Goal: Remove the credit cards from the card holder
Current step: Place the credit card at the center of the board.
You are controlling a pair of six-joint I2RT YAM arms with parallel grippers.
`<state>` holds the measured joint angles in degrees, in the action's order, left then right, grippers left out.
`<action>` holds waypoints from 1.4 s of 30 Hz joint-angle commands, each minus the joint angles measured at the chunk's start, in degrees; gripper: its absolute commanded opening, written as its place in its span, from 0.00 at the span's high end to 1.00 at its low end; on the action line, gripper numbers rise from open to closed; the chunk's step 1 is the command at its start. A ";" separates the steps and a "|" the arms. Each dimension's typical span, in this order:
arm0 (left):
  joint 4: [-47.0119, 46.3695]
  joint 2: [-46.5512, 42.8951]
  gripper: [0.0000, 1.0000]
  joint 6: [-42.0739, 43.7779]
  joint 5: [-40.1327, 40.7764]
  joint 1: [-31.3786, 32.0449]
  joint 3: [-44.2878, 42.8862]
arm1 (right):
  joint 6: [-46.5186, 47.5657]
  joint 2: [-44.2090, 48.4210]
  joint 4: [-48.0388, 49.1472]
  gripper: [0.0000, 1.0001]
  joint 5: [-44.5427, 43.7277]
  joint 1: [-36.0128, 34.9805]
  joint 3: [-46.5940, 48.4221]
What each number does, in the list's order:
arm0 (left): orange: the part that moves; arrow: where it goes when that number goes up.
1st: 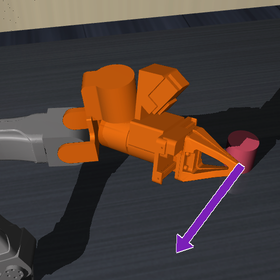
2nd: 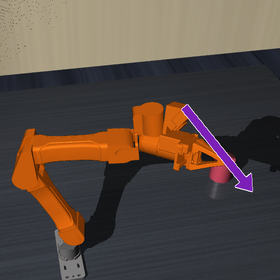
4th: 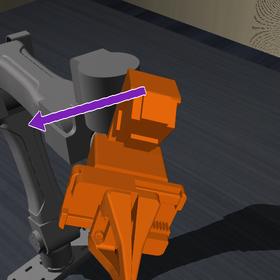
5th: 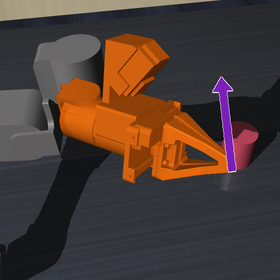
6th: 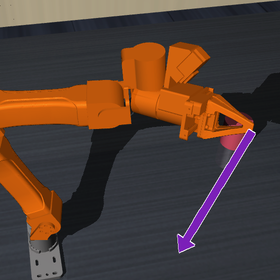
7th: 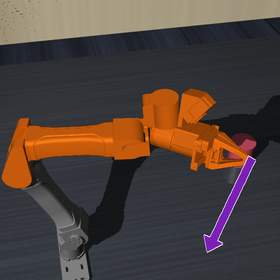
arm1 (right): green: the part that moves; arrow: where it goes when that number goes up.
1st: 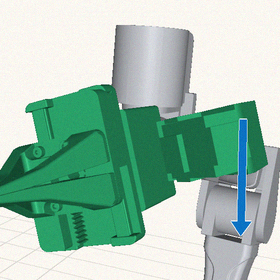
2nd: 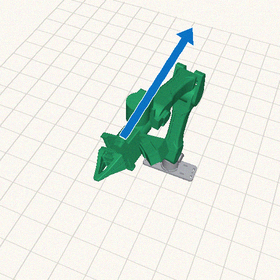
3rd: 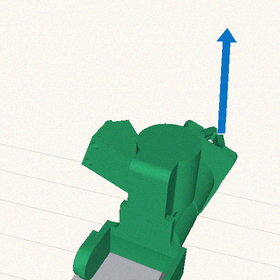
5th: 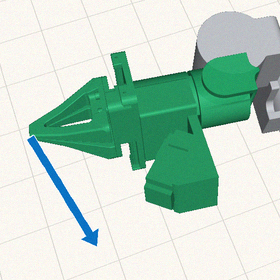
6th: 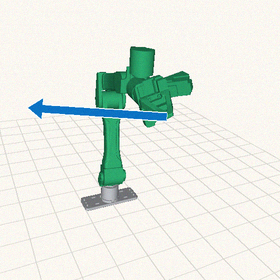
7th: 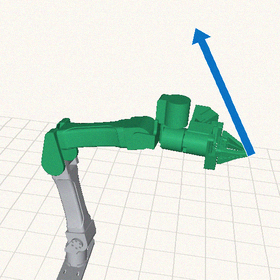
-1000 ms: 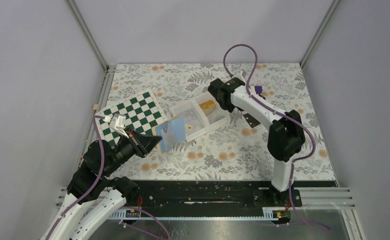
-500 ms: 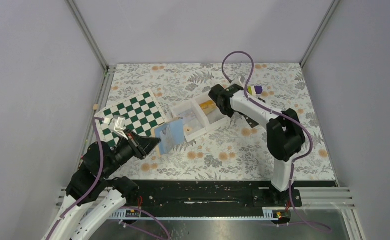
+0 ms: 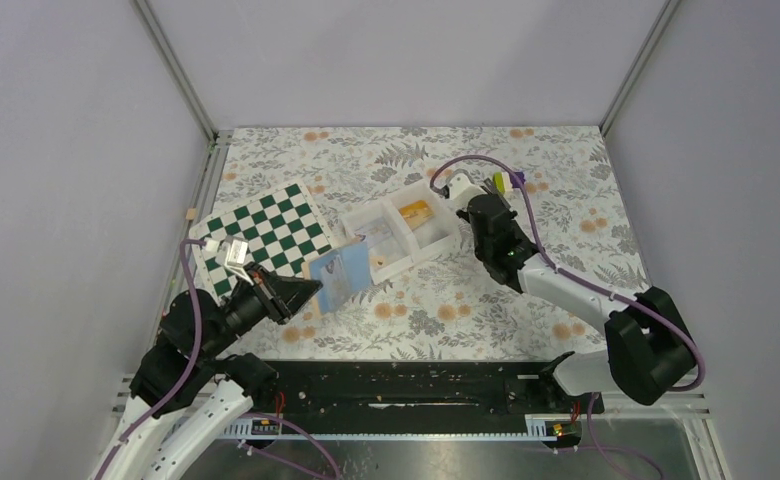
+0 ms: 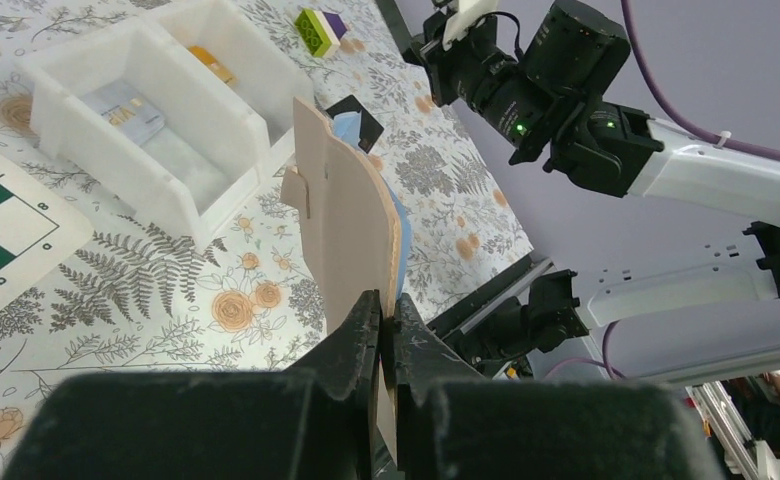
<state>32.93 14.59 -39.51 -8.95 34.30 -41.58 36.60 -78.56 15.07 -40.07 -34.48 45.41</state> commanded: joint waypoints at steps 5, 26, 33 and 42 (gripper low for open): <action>-0.64 -4.31 1.00 -1.28 -4.63 -0.28 -1.78 | 25.89 5.94 14.00 1.00 26.49 4.63 -10.94; 1.71 -10.66 1.00 -5.33 -6.64 -0.23 -1.28 | 46.59 8.01 -26.98 1.00 34.28 13.43 -10.51; 4.35 -11.78 1.00 -4.83 -5.38 -0.20 -2.98 | 49.50 2.08 -25.98 1.00 32.71 14.03 -5.49; 5.44 -12.12 1.00 -4.10 -4.36 -0.21 -2.31 | 52.16 0.06 -24.45 0.94 33.14 15.11 -7.77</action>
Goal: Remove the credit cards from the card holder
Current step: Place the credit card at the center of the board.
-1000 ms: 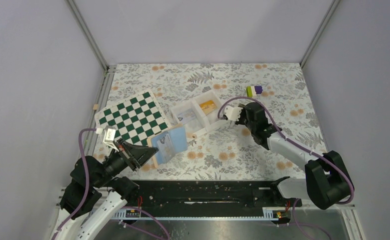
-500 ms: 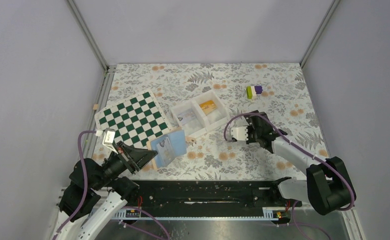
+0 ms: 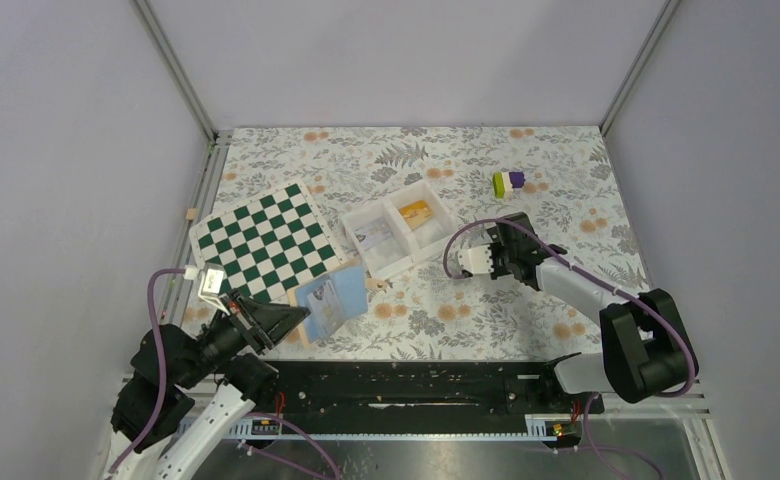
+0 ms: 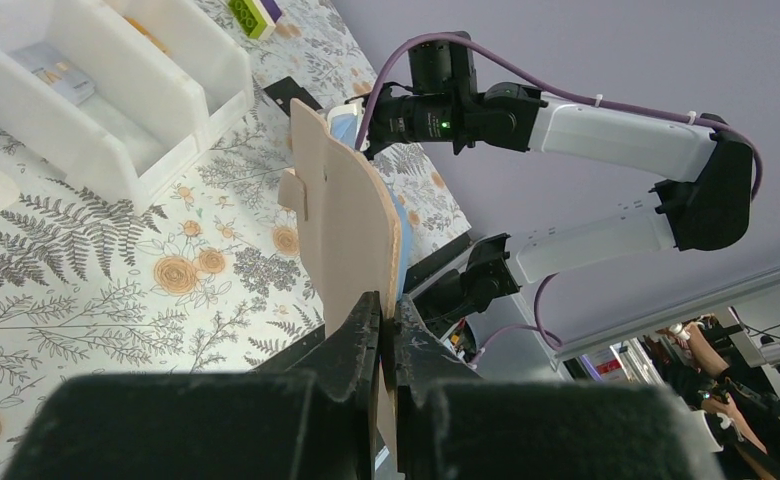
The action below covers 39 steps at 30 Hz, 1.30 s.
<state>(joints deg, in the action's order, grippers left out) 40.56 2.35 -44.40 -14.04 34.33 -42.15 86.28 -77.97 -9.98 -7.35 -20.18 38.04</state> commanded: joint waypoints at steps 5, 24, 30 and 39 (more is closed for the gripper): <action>-2.05 0.07 1.00 1.07 0.84 -0.22 -2.38 | 1.92 0.77 -1.12 0.61 -0.15 3.13 0.32; -5.31 0.84 1.00 -0.33 -0.67 -0.27 -1.93 | -80.87 -10.67 -15.66 0.68 -20.20 3.76 36.38; -4.25 0.35 1.00 -0.35 0.43 -0.22 -2.68 | -115.31 -8.38 -30.24 0.83 -21.59 3.84 41.17; -3.99 1.10 1.00 -0.36 1.49 -0.24 -2.85 | -135.22 7.21 -15.84 0.85 -8.40 3.76 17.01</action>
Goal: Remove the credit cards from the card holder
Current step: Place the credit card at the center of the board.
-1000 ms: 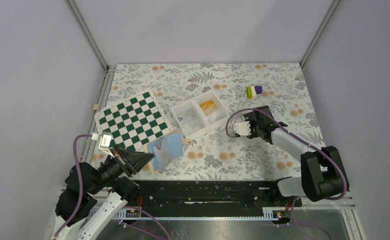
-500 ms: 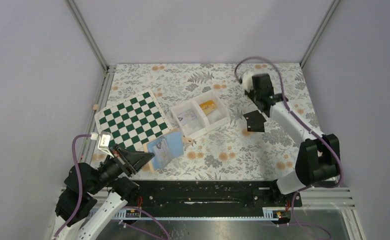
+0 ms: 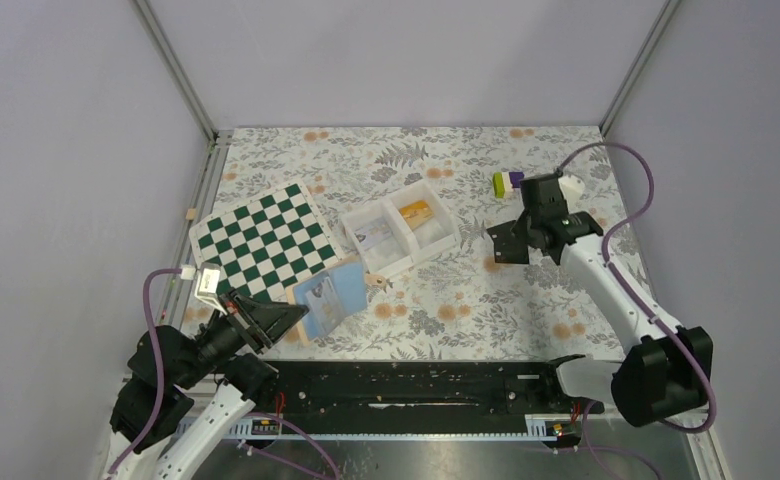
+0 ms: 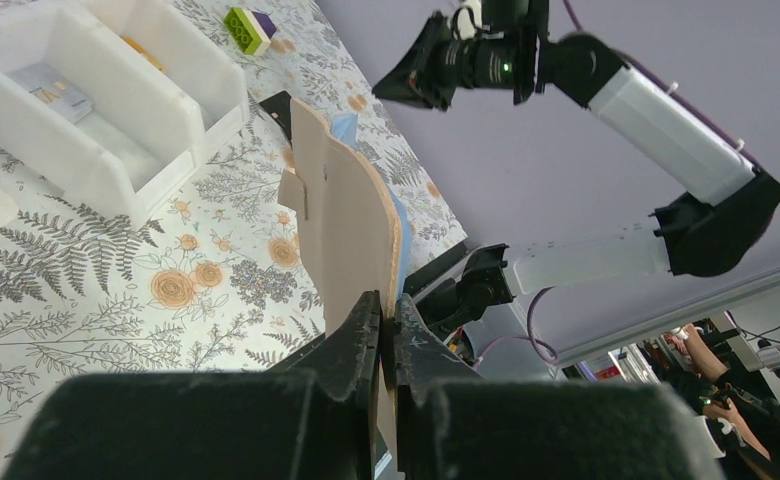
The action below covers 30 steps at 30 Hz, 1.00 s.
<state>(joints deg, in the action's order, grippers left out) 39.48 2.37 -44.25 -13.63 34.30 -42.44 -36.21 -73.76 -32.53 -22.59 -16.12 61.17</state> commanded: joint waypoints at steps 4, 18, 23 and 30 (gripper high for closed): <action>-3.01 1.52 1.00 -0.72 1.23 -0.22 -2.50 | -8.13 0.72 15.52 0.86 13.81 -0.25 -12.43; -0.30 4.73 1.00 0.74 4.29 -0.23 -7.22 | 1.97 -16.56 24.57 0.90 14.52 -0.14 -13.62; -0.46 5.75 1.00 1.07 5.30 -0.20 -7.75 | 3.27 -18.37 23.01 0.91 12.32 0.64 -11.71; -1.46 6.20 1.00 0.42 5.93 -0.25 -6.69 | 3.65 -19.54 16.65 0.90 10.66 1.09 -7.67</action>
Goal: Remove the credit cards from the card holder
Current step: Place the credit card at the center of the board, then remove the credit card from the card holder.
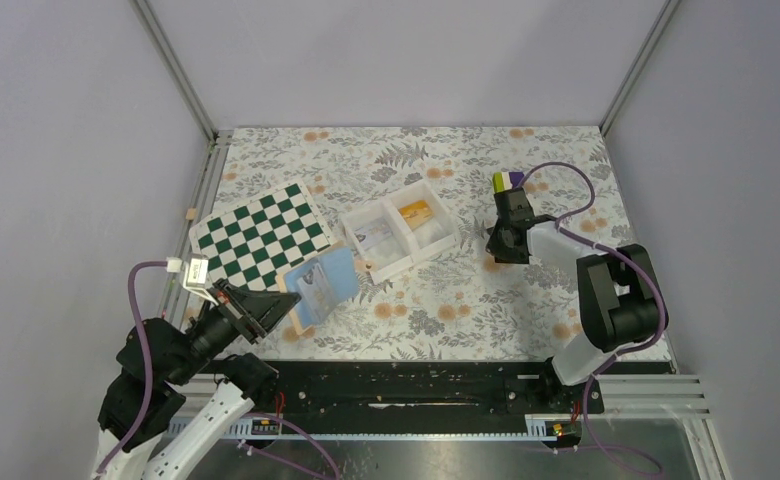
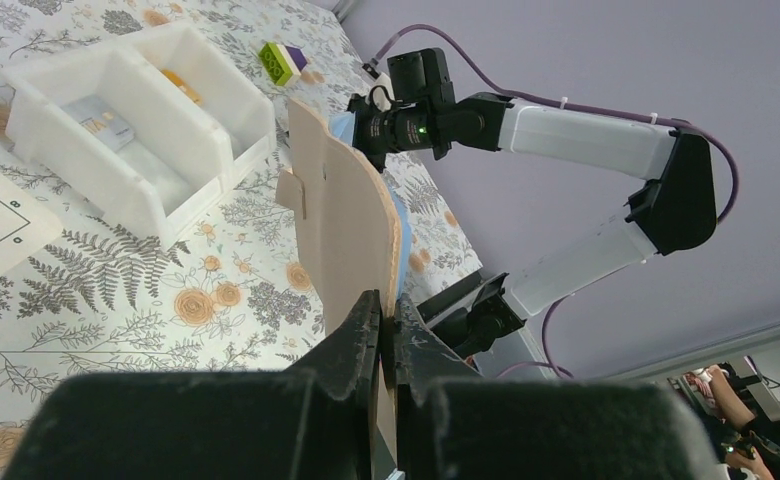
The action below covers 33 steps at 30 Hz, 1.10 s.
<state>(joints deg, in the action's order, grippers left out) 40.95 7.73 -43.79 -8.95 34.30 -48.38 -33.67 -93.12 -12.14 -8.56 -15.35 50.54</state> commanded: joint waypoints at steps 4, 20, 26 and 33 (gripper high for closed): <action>-4.84 0.65 1.00 0.25 -0.60 -0.20 0.33 | 3.90 4.60 -7.71 0.89 -3.46 0.26 5.05; -11.66 2.99 1.00 0.62 -10.73 -0.21 4.42 | 2.20 46.66 6.04 0.57 40.27 -14.73 -1.79; -18.28 3.06 1.00 -3.14 -15.00 -0.20 8.91 | -11.14 51.32 24.59 0.48 47.96 -22.46 -5.38; -21.76 4.34 1.00 -3.59 -17.11 -0.25 9.81 | -10.79 46.02 27.75 0.46 47.38 -31.71 -4.21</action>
<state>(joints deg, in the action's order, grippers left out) 27.16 11.46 -46.46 -23.18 34.33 -37.82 -42.39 -44.23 9.47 36.88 -43.64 45.98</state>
